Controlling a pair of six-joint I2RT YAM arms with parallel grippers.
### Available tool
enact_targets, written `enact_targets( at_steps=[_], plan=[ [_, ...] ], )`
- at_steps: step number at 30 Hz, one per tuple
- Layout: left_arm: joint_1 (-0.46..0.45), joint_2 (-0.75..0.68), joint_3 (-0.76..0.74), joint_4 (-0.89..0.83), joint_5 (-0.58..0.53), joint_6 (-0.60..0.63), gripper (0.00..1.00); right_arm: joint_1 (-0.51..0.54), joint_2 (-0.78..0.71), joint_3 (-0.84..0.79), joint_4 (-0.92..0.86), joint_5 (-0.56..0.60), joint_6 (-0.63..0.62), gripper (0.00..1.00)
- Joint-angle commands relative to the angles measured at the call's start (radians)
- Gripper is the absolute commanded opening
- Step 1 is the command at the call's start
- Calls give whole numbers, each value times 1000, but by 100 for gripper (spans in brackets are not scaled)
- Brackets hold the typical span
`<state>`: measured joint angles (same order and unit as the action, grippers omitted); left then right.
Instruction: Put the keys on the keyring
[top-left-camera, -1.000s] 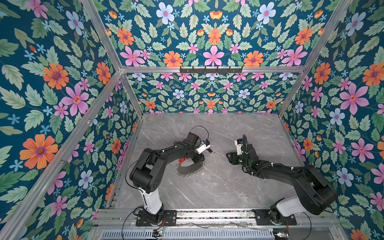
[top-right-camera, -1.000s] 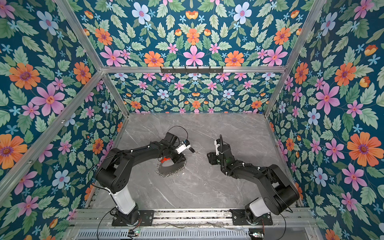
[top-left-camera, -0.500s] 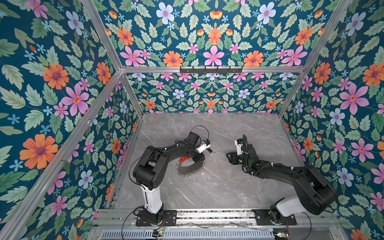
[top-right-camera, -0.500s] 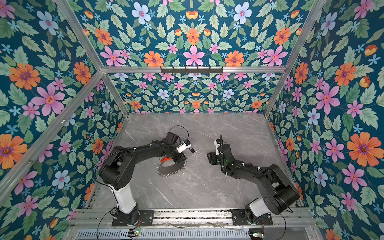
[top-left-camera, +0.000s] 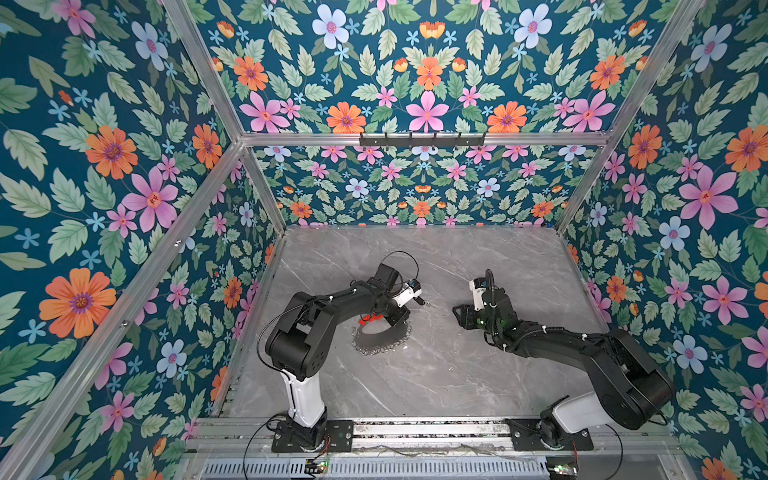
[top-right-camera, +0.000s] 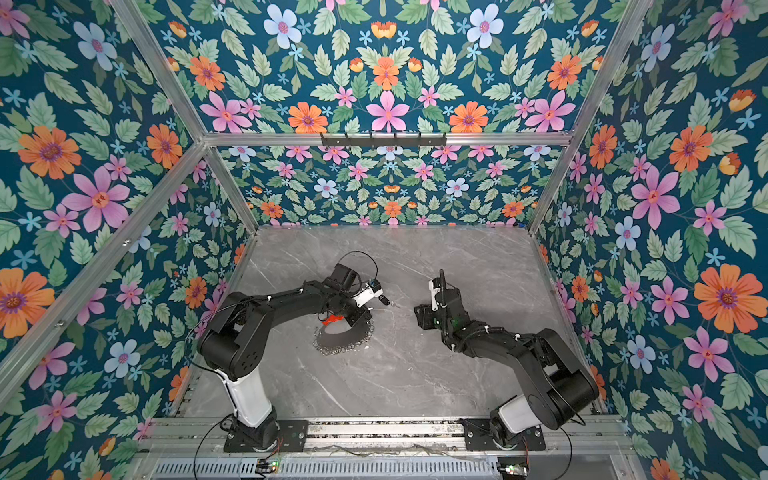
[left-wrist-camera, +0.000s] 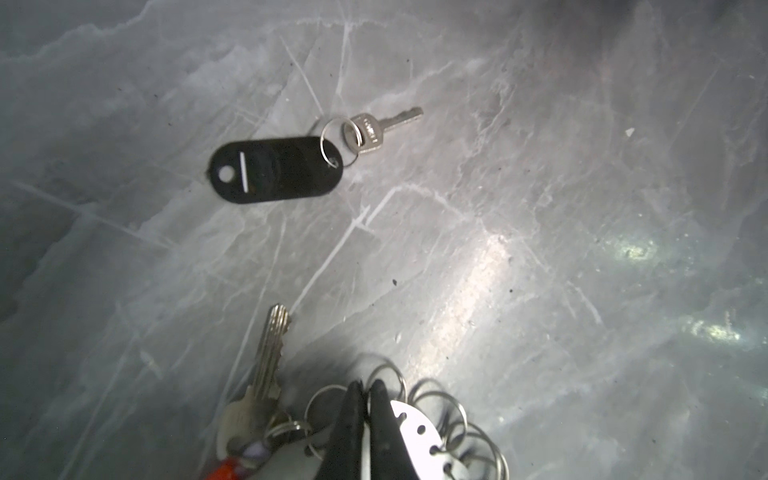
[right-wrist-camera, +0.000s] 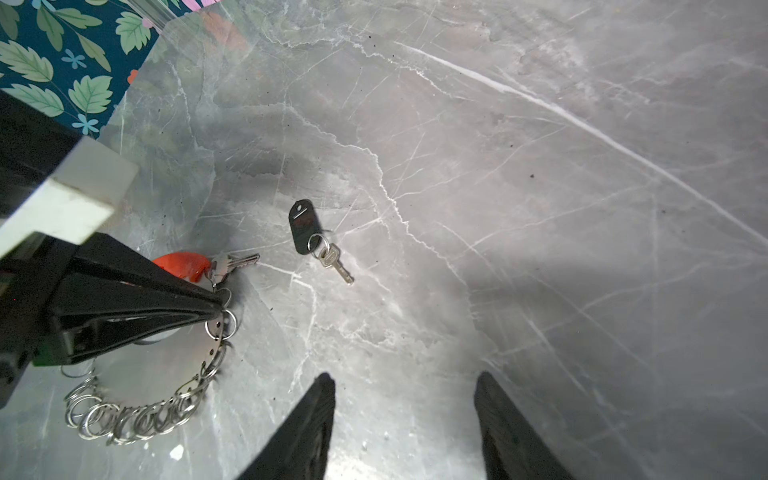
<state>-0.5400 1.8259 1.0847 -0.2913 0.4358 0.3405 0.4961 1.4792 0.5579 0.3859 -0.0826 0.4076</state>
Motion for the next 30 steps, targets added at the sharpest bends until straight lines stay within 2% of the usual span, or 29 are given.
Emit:
enact_targets(
  at_steps=[1,9,12,16,22,30],
  plan=[
    [0,-26,11,-24,-8,-14,9,1,0,10,-4,6,-12,55],
    [-11,-116,4,-25,-14,-59,10,1,-5,8,-12,9,-14,55],
    [-16,-144,-25,3,-17,-91,14,0,1,8,-10,6,-13,55],
    [-27,-142,-60,38,-26,-195,23,1,2,14,-22,-1,-14,55],
    [-35,-144,-98,78,-102,-393,27,0,-4,11,-18,3,-15,55],
    [-66,-108,-87,91,-141,-425,30,0,-13,9,-18,-7,-15,55]
  ],
)
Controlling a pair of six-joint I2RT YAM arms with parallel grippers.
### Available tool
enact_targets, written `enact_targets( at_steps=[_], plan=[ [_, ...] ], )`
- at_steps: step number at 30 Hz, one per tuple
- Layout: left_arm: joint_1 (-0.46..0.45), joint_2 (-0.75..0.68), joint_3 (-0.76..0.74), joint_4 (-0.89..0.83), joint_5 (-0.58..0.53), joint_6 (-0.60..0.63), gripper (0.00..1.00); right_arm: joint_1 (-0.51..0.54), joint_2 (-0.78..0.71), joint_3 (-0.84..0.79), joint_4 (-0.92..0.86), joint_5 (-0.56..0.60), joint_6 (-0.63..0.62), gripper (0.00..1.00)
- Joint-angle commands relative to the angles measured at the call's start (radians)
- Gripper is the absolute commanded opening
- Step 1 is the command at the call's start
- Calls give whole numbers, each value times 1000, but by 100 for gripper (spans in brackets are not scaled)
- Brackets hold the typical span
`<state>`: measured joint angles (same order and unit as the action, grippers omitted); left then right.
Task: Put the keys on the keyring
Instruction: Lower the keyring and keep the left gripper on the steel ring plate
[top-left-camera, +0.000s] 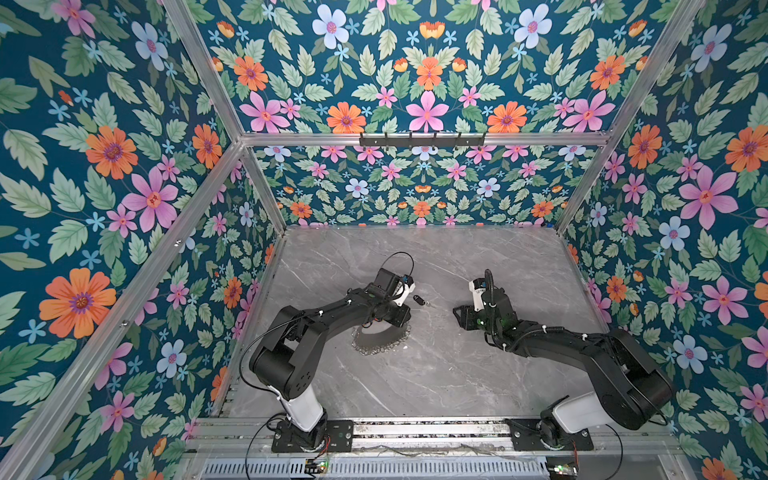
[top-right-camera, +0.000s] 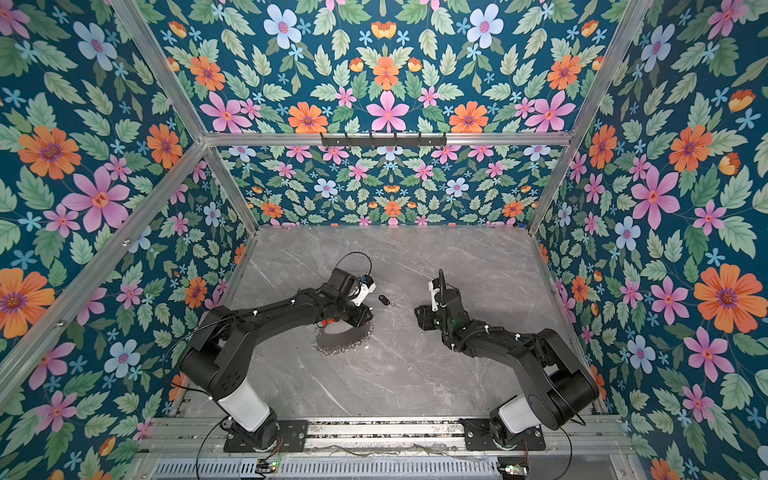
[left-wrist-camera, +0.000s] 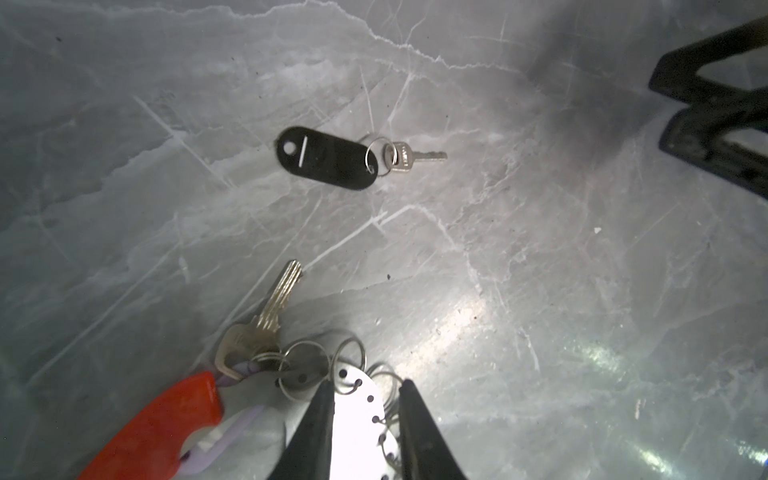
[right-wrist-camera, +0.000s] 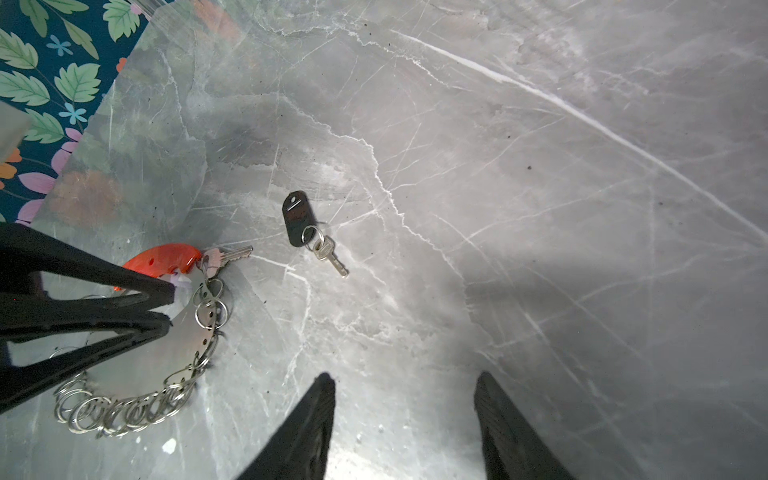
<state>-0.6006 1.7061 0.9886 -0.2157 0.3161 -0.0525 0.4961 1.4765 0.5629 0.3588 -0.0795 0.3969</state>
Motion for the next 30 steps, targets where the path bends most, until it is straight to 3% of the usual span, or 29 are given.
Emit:
enact_targets(
  at_steps=[1,30],
  plan=[
    [-5,18,12,13,-23,-32,30,0,-15,3,8,-8,-5,55],
    [-31,62,10,26,-59,-95,35,0,-31,-3,12,-6,-4,55]
  ],
)
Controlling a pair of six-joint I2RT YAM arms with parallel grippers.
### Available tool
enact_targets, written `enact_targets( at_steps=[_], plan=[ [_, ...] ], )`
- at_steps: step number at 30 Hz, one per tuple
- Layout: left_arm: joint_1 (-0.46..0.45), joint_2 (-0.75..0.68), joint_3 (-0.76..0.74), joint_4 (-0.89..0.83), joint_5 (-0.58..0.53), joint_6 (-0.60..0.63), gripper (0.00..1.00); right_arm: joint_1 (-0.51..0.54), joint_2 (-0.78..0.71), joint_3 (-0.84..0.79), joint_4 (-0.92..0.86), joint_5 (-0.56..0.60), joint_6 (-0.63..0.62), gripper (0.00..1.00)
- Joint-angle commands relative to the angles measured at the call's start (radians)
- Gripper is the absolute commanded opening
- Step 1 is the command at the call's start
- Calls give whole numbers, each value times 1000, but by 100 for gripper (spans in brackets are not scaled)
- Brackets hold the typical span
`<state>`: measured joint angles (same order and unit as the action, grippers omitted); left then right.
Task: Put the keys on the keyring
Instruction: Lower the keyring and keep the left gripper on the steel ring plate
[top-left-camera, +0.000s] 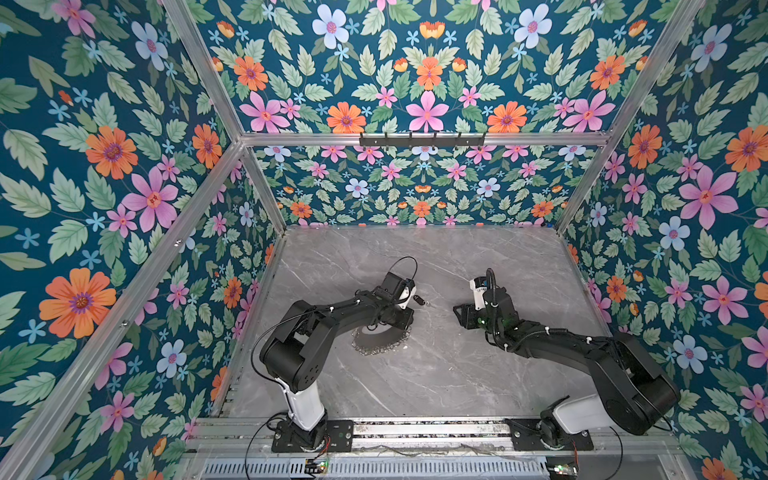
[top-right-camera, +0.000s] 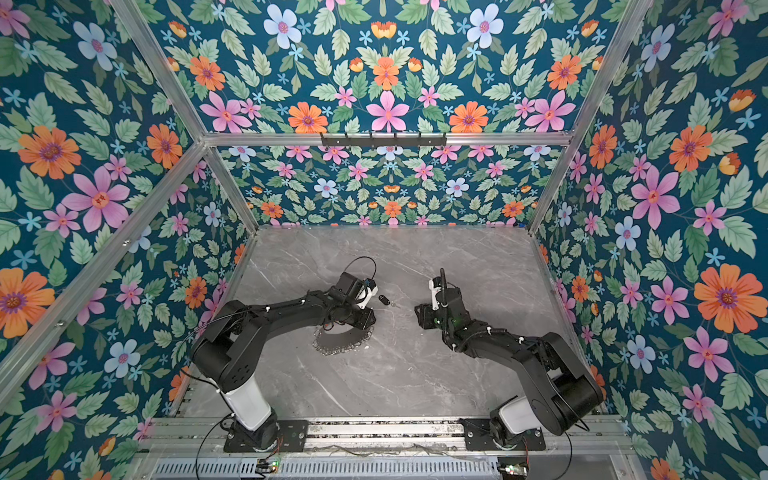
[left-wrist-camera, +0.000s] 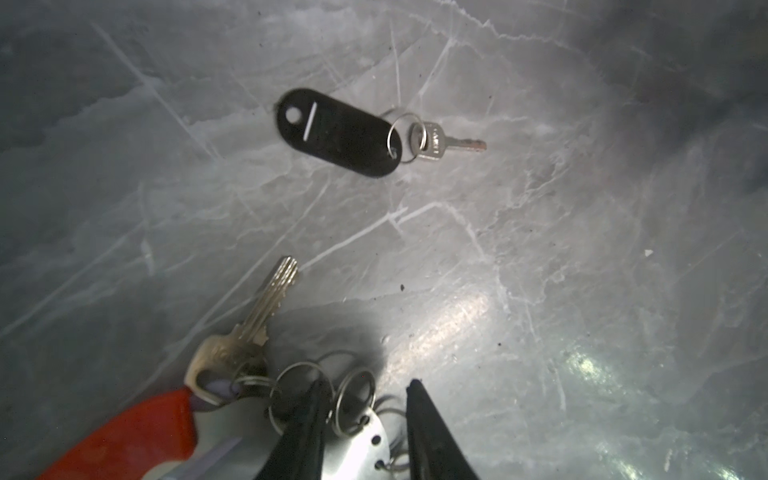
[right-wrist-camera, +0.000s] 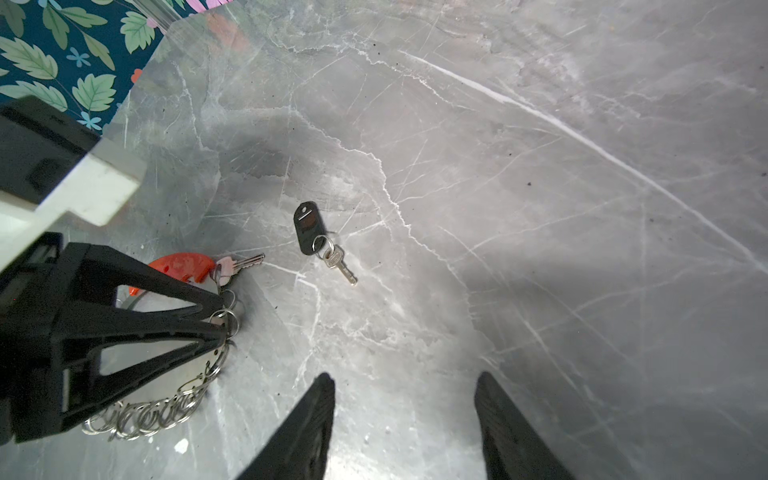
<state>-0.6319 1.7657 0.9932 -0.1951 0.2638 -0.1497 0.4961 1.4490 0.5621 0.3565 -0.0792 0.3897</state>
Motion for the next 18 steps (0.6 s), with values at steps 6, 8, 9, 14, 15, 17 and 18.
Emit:
enact_targets(
  at_steps=[6,8,9,14,15,17,18],
  plan=[
    [1,6,13,-6,-11,9,34,1,-6,-2,14,-6,4,55],
    [0,3,11,-4,-5,7,32,1,-6,-3,15,-5,4,55],
    [-2,1,9,-3,-4,7,30,1,-6,-2,15,-5,4,55],
    [-4,-2,3,-4,8,6,26,0,-4,-2,16,-5,4,55],
    [-6,-3,4,-3,13,6,26,0,-3,-2,16,-5,4,55],
    [-8,-8,2,-3,19,3,26,1,-3,-1,16,-5,4,55],
    [-8,-11,1,-4,20,1,26,0,-3,-2,16,-5,4,55]
  ],
)
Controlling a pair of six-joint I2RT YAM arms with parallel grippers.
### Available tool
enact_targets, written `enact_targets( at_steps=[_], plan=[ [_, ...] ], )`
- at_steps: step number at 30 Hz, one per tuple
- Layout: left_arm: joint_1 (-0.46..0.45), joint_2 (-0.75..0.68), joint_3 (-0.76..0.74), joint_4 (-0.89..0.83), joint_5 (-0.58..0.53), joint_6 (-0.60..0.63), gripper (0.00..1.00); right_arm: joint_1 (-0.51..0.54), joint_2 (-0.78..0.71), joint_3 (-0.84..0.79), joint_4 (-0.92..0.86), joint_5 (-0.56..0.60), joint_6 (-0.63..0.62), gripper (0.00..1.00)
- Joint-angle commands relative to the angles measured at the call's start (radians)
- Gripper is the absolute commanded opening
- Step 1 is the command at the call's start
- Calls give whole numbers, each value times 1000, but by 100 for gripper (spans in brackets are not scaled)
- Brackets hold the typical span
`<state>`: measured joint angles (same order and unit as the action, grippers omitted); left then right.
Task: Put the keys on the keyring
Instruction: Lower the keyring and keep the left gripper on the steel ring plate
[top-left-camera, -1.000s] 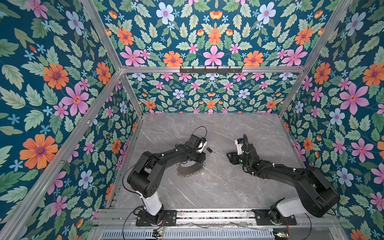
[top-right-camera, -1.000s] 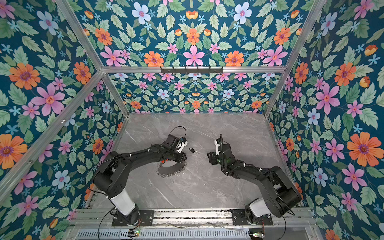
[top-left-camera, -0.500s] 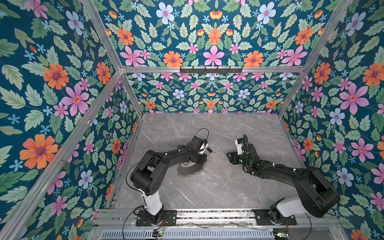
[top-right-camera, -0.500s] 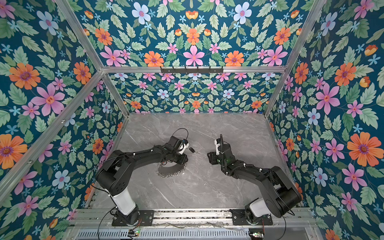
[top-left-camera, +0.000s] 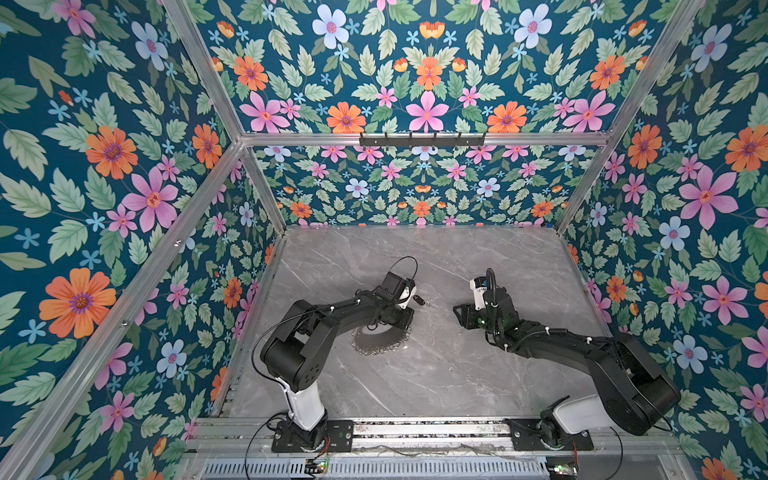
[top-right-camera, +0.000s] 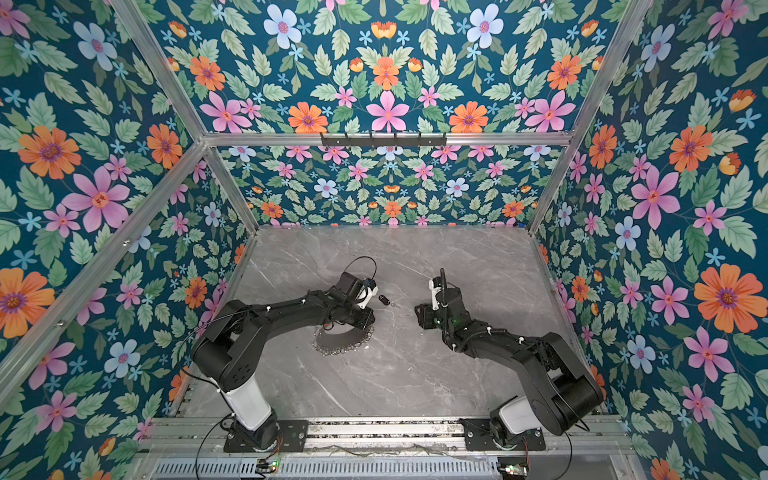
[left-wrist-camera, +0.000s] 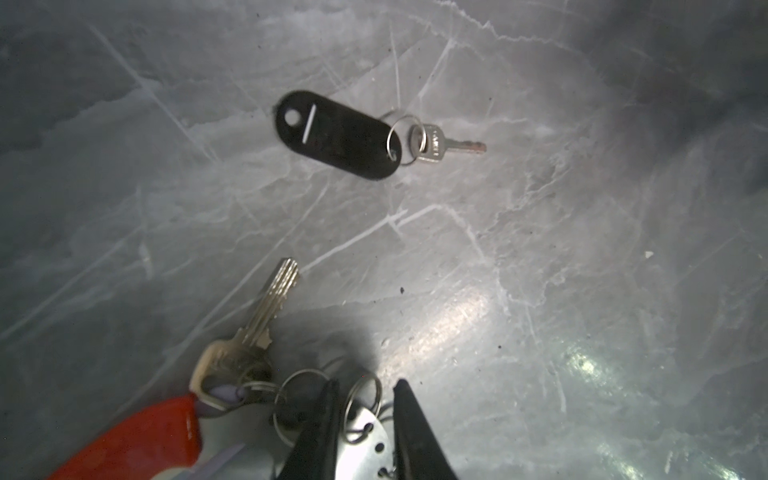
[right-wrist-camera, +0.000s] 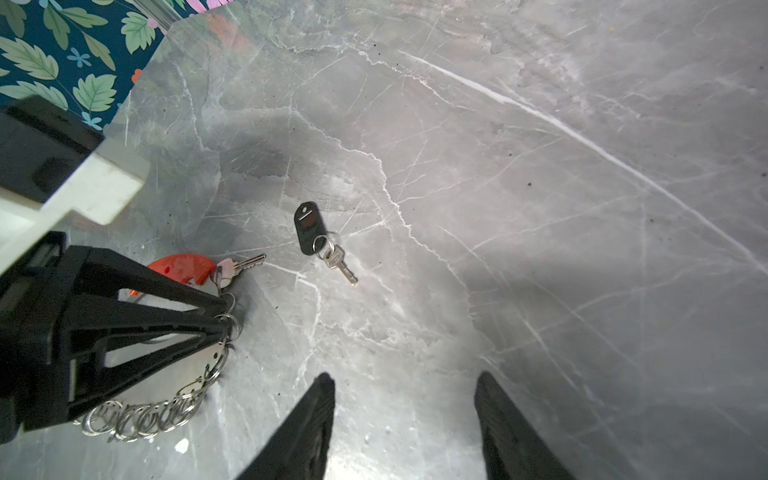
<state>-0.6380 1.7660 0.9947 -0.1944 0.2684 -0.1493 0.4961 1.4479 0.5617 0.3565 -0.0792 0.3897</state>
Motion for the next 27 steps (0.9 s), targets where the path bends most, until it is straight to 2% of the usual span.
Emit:
enact_targets(
  at_steps=[1,15,21,27],
  plan=[
    [-2,-13,-2,-2,18,-1,26,0,-4,-2,16,-5,4,55],
    [-14,-19,-28,1,35,-13,27,1,-6,-2,17,-5,4,55],
    [-20,-15,-28,-13,8,7,26,0,-7,-2,16,-4,3,55],
    [-25,-1,-12,-41,-23,28,17,1,-10,-3,13,-1,3,55]
  ],
)
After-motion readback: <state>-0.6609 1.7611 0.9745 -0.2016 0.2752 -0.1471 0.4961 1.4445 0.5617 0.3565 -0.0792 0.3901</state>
